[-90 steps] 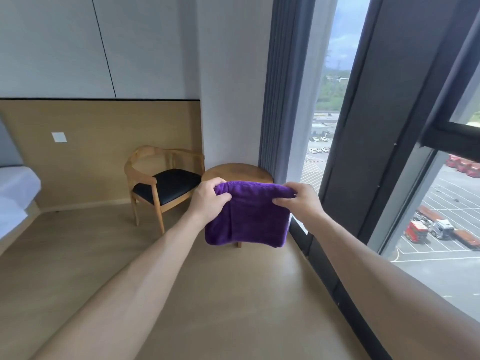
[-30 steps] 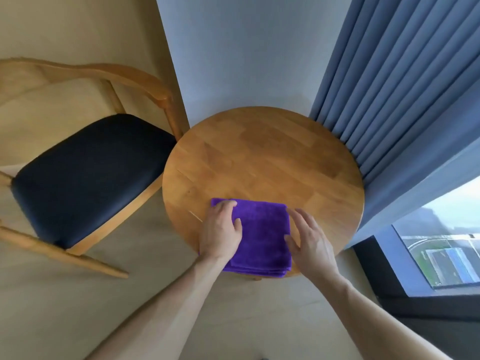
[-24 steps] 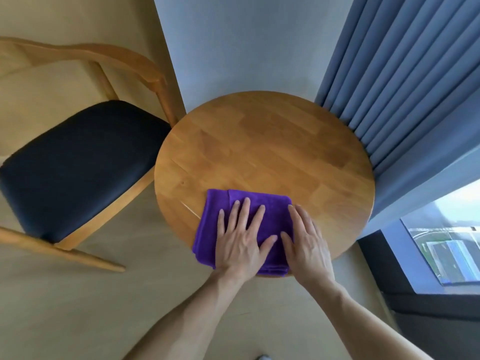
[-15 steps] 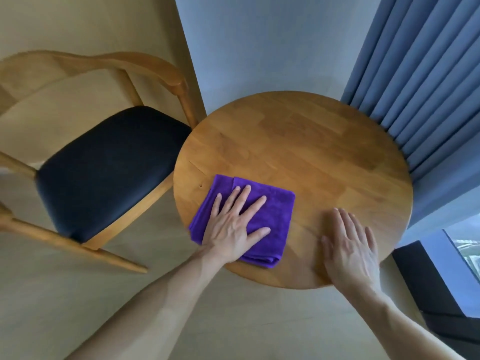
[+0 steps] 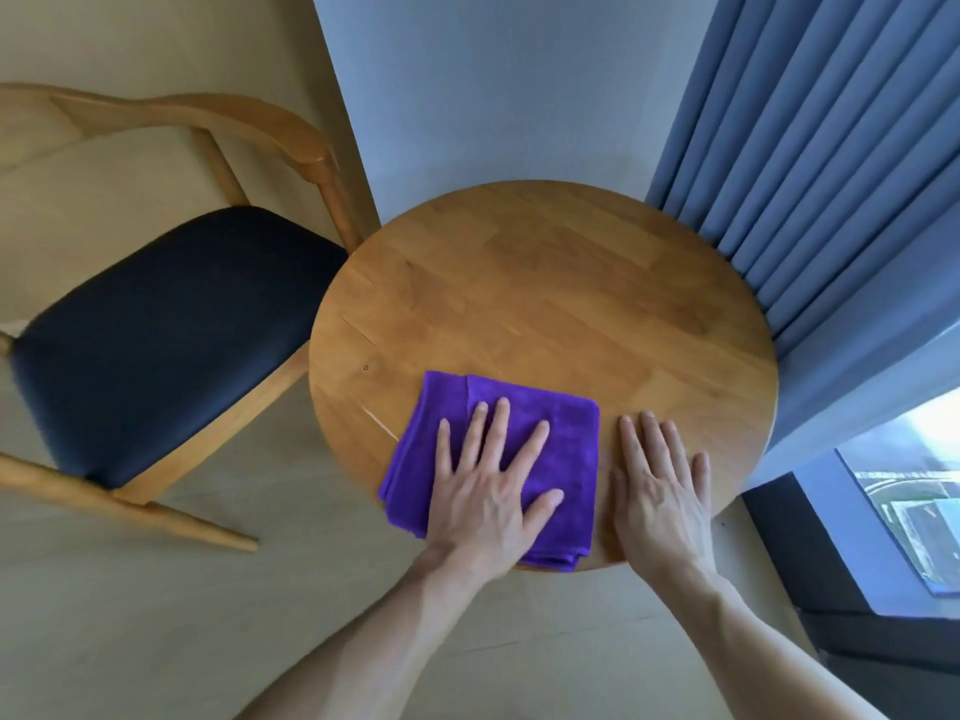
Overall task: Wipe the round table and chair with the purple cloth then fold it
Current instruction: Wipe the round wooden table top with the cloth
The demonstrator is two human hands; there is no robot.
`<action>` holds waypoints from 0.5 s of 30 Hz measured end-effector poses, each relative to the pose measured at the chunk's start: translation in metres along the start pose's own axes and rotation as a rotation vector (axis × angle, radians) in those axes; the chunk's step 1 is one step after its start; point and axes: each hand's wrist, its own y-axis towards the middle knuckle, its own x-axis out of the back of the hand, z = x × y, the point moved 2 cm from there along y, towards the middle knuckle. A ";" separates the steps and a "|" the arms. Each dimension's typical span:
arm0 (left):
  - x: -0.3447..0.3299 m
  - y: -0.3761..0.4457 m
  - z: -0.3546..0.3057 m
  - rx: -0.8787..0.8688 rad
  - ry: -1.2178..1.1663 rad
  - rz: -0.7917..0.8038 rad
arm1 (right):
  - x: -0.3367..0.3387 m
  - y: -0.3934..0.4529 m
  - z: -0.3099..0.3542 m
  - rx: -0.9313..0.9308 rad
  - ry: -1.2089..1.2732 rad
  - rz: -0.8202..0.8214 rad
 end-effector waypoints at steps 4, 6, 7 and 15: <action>-0.003 -0.014 0.013 -0.187 0.030 0.022 | -0.004 -0.003 0.002 -0.007 -0.027 -0.029; 0.000 -0.010 0.035 -0.260 0.046 0.044 | -0.005 -0.006 0.006 -0.010 -0.063 -0.060; 0.002 -0.005 0.047 -0.283 0.062 0.058 | -0.006 -0.007 0.007 -0.014 -0.080 -0.069; 0.030 0.043 0.158 0.162 0.012 0.115 | -0.006 -0.004 0.009 0.001 -0.101 -0.045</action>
